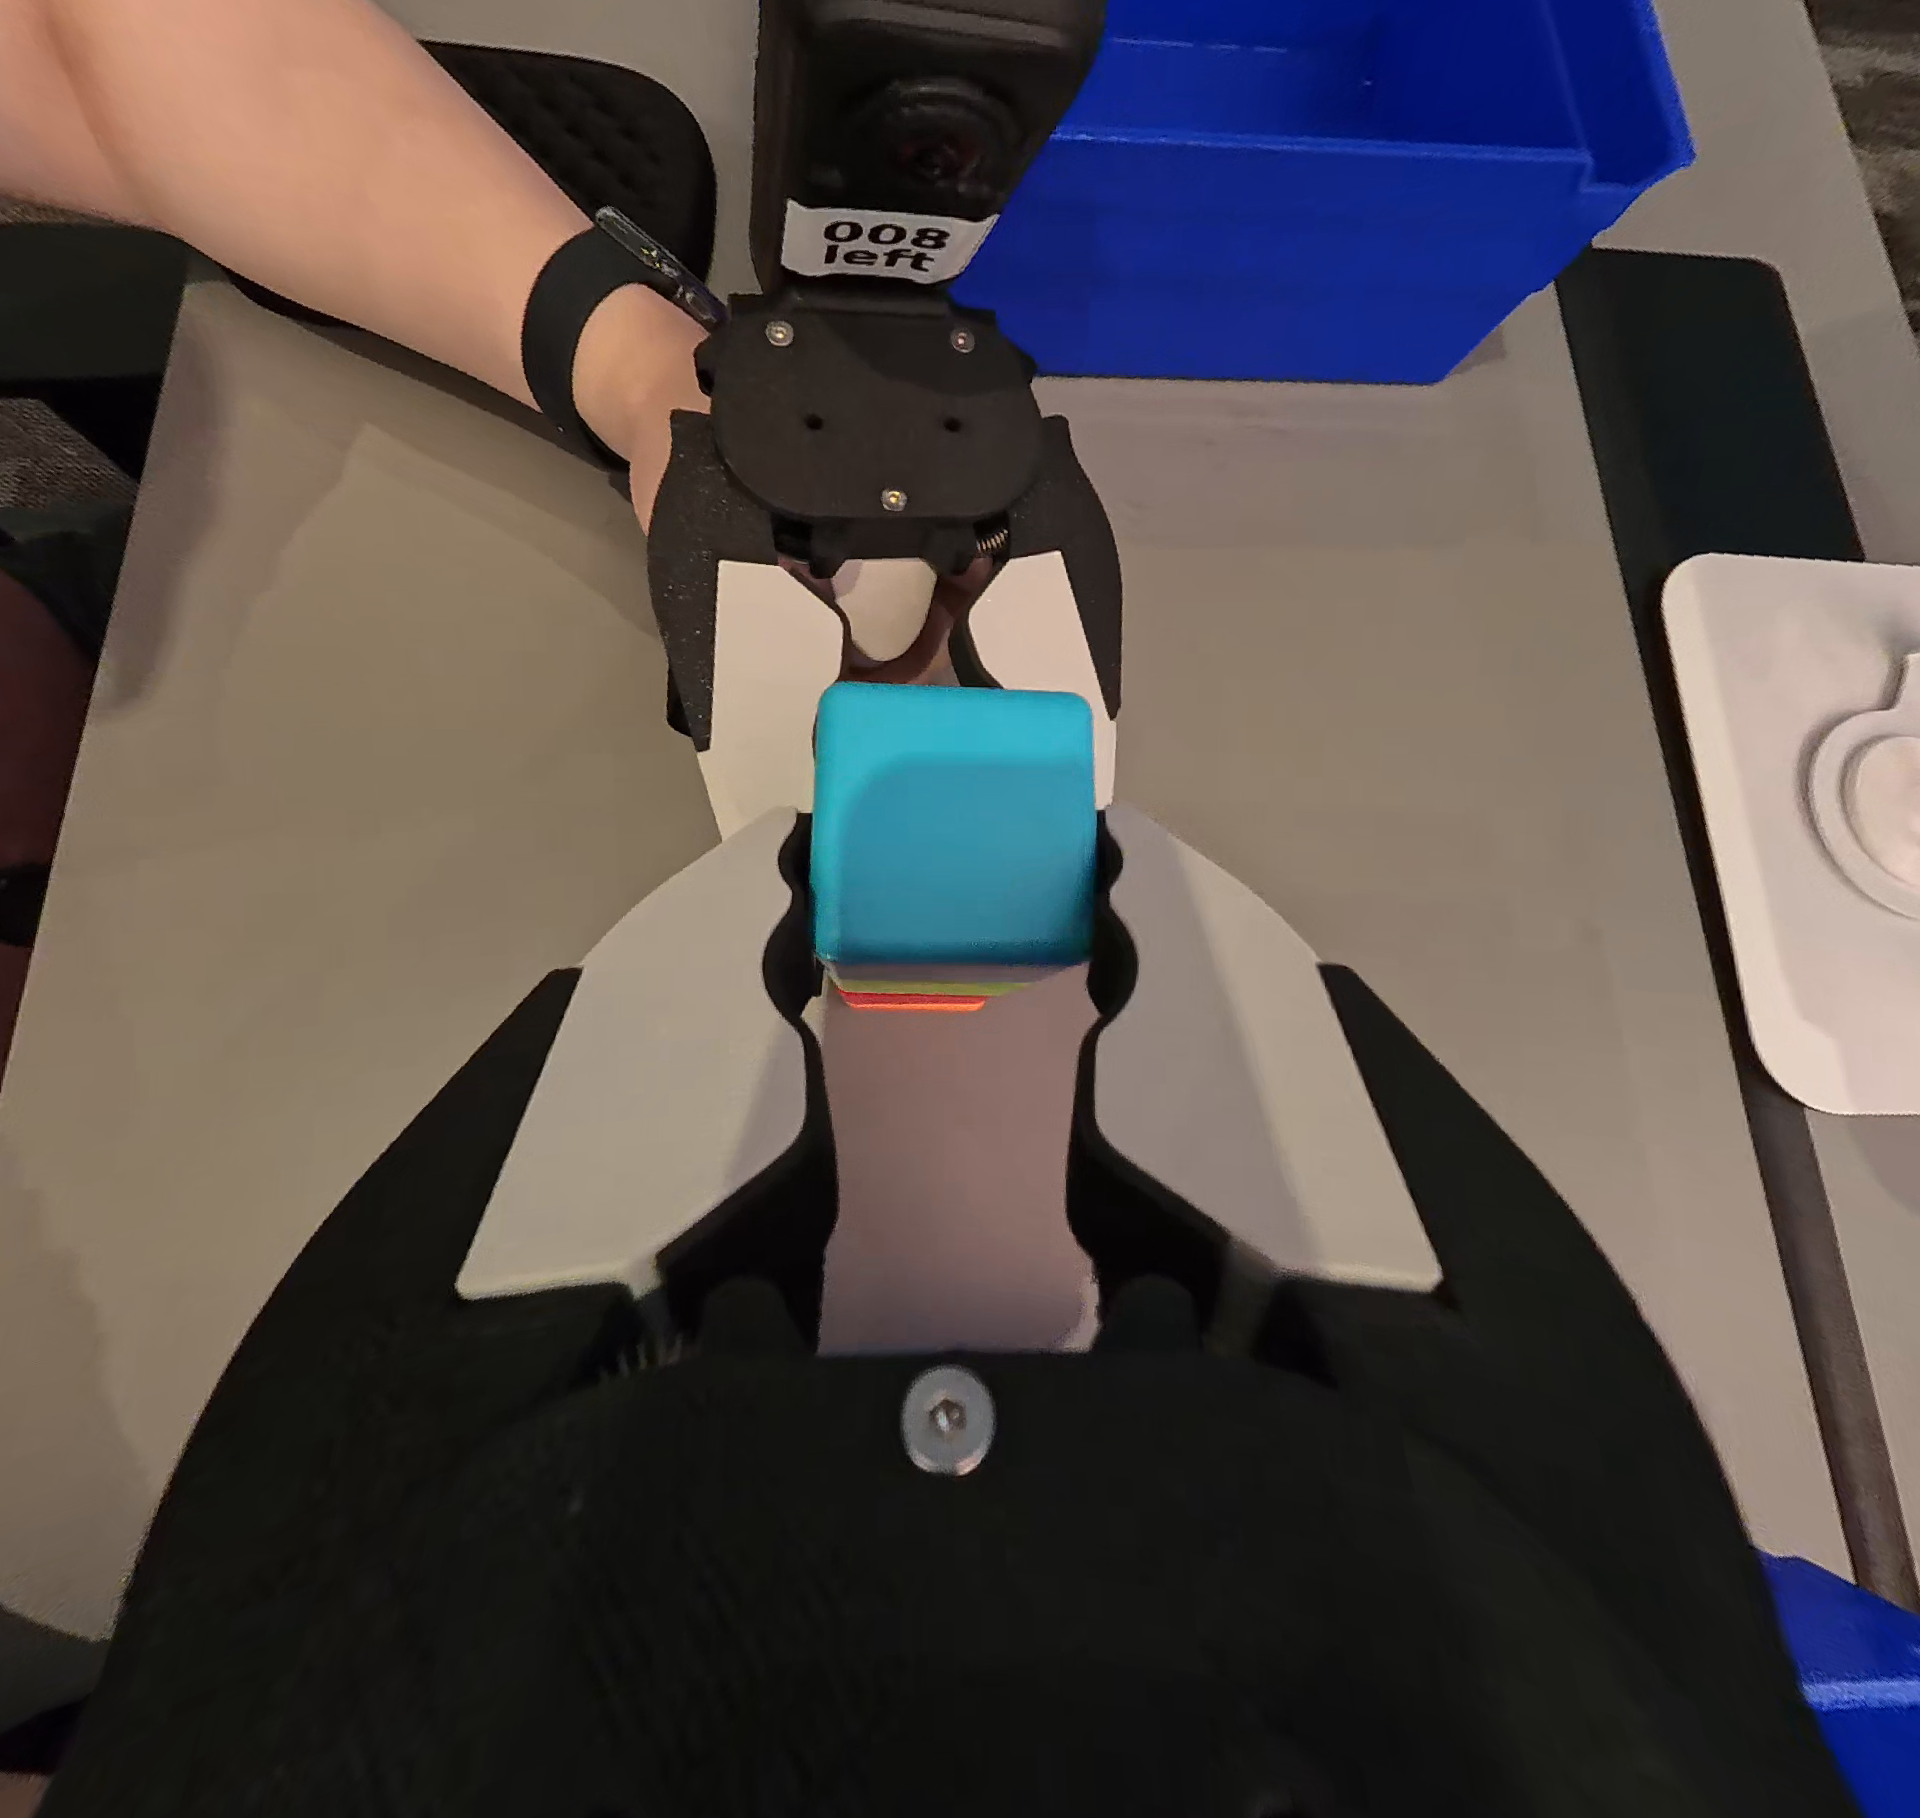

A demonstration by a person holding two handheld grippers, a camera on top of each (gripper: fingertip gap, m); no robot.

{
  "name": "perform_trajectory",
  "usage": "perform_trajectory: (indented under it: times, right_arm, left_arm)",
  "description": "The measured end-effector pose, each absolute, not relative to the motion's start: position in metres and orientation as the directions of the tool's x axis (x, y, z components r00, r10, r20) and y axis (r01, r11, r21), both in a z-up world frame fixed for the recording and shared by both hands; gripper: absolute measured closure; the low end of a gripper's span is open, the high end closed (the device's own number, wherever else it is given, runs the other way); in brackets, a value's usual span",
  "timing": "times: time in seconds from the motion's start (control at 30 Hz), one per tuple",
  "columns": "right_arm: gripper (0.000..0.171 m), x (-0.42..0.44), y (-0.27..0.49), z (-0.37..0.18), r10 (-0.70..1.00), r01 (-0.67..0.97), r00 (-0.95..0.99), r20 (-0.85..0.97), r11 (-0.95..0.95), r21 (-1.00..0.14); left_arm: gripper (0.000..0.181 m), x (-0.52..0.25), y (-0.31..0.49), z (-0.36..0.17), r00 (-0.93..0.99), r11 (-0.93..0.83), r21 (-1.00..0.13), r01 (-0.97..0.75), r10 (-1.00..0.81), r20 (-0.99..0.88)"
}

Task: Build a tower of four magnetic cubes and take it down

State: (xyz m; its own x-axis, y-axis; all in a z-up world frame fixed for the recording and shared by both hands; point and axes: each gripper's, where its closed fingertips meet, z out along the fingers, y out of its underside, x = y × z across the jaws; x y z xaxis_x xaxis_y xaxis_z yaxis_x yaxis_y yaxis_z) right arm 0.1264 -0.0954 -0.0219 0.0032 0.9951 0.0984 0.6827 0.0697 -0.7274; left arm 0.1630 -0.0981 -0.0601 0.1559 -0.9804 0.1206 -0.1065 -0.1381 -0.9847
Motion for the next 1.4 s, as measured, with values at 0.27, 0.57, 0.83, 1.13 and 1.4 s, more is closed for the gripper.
perform_trajectory:
  times: [0.27,0.57,0.83,1.13,1.4]
  right_arm:
    - [0.12,0.127,-0.096,-0.022,0.995,0.705,0.013,0.095,0.058,-0.707]
    - [0.121,0.127,-0.095,-0.021,0.999,0.695,0.035,0.033,-0.001,-0.719]
    - [0.121,0.129,-0.096,-0.014,0.993,0.627,0.02,-0.119,-0.105,-0.772]
    - [0.121,0.237,-0.014,0.082,0.789,0.349,0.605,0.105,-0.144,-0.926]
    - [0.121,0.419,0.085,-0.06,0.157,0.022,0.982,-0.106,-0.648,-0.762]
  left_arm:
    - [0.128,0.163,-0.098,-0.061,0.159,-0.129,-0.984,-0.121,-0.981,0.109]
    - [0.129,0.162,-0.097,-0.061,0.165,-0.125,-0.983,-0.137,-0.981,0.102]
    - [0.129,0.163,-0.099,-0.062,0.158,-0.108,-0.982,-0.155,-0.984,0.083]
    - [0.129,0.161,-0.094,-0.061,0.167,-0.163,-0.979,-0.12,-0.976,0.142]
    - [0.129,0.164,-0.095,-0.062,0.205,-0.138,-0.982,-0.13,-0.973,0.109]
